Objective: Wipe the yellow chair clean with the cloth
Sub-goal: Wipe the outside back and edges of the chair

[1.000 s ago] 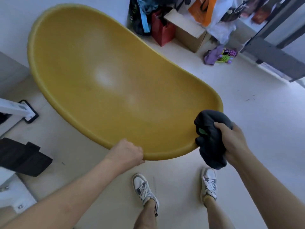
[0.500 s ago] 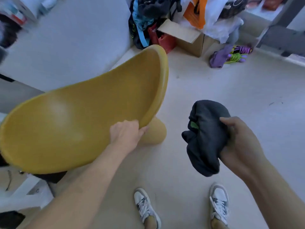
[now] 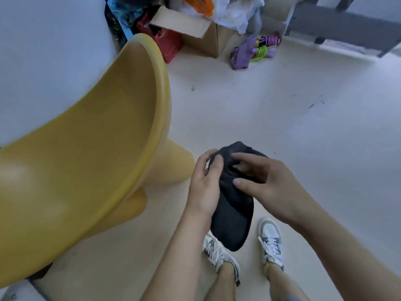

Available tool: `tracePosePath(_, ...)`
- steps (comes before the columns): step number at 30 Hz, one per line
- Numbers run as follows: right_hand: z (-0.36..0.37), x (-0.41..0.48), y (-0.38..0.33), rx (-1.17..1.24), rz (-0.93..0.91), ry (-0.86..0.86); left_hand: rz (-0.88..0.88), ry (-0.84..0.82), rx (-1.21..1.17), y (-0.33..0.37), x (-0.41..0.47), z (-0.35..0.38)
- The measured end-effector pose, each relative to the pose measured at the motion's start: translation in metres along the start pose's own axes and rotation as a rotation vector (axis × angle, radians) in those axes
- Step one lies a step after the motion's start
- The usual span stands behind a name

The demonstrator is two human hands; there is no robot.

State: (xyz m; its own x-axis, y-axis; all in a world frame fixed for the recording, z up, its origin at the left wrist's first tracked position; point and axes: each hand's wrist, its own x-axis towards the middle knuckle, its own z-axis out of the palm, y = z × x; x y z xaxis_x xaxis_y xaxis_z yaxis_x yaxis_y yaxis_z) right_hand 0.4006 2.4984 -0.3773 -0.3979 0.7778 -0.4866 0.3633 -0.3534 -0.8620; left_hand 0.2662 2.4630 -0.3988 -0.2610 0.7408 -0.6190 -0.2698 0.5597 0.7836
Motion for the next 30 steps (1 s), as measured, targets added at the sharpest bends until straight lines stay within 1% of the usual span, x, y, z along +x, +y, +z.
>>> tracePosePath(2,0.001,0.007,-0.004,-0.163,-0.026,-0.016,0.019,-0.046,0.078,-0.015,0.009,-0.013)
tracePosePath(4,-0.005,0.015,-0.012,-0.205,-0.022,-0.048,0.046,-0.032,0.23,-0.027,0.022,-0.028)
tracePosePath(5,-0.01,0.02,-0.016,-0.183,0.005,-0.026,0.057,-0.019,0.378,-0.032,0.029,-0.035)
tracePosePath(7,-0.017,0.029,-0.019,-0.128,0.071,0.045,0.077,0.081,0.805,-0.04,0.038,-0.045)
tracePosePath(8,-0.018,0.034,-0.018,-0.104,0.094,0.074,0.143,0.161,0.854,-0.041,0.038,-0.048)
tracePosePath(9,-0.017,0.04,-0.015,-0.074,0.112,0.1,0.247,0.201,0.751,-0.04,0.035,-0.049)
tracePosePath(10,-0.013,0.046,-0.013,-0.037,0.127,0.128,0.336,0.19,0.563,-0.039,0.031,-0.047)
tracePosePath(11,-0.009,0.052,-0.01,0.006,0.142,0.157,0.377,0.133,0.409,-0.039,0.029,-0.044)
tracePosePath(12,-0.005,0.058,-0.007,0.064,0.153,0.183,0.378,0.032,0.327,-0.04,0.027,-0.039)
tracePosePath(13,0.0,0.066,-0.001,0.14,0.169,0.2,0.339,-0.075,0.296,-0.042,0.027,-0.031)
tracePosePath(14,0.004,0.074,0.005,0.221,0.191,0.207,0.284,-0.16,0.279,-0.046,0.031,-0.023)
tracePosePath(15,0.008,0.081,0.01,0.293,0.219,0.199,0.232,-0.207,0.29,-0.05,0.035,-0.016)
tracePosePath(16,0.011,0.089,0.015,0.343,0.246,0.172,0.215,-0.194,0.323,-0.054,0.04,-0.011)
tracePosePath(17,0.011,0.099,0.02,0.374,0.258,0.133,0.227,-0.119,0.376,-0.056,0.047,-0.007)
tracePosePath(19,0.003,0.113,0.038,0.421,0.244,0.057,0.31,0.09,0.486,-0.058,0.062,-0.002)
tracePosePath(20,-0.004,0.119,0.046,0.408,0.209,0.006,0.332,0.157,0.522,-0.058,0.069,-0.002)
tracePosePath(21,-0.013,0.127,0.052,0.327,0.152,-0.053,0.34,0.18,0.545,-0.058,0.076,-0.002)
tracePosePath(22,-0.023,0.135,0.056,0.177,0.082,-0.124,0.34,0.157,0.538,-0.056,0.083,0.0)
tracePosePath(24,-0.04,0.151,0.061,-0.104,-0.041,-0.301,0.329,0.064,0.429,-0.053,0.096,0.004)
tracePosePath(26,-0.052,0.175,0.066,-0.222,-0.111,-0.463,0.37,0.047,0.374,-0.055,0.113,0.004)
tracePosePath(28,-0.053,0.2,0.07,-0.27,-0.148,-0.506,0.457,0.149,0.423,-0.068,0.136,-0.001)
tracePosePath(30,-0.048,0.226,0.076,-0.372,-0.182,-0.491,0.497,0.263,0.384,-0.083,0.159,-0.007)
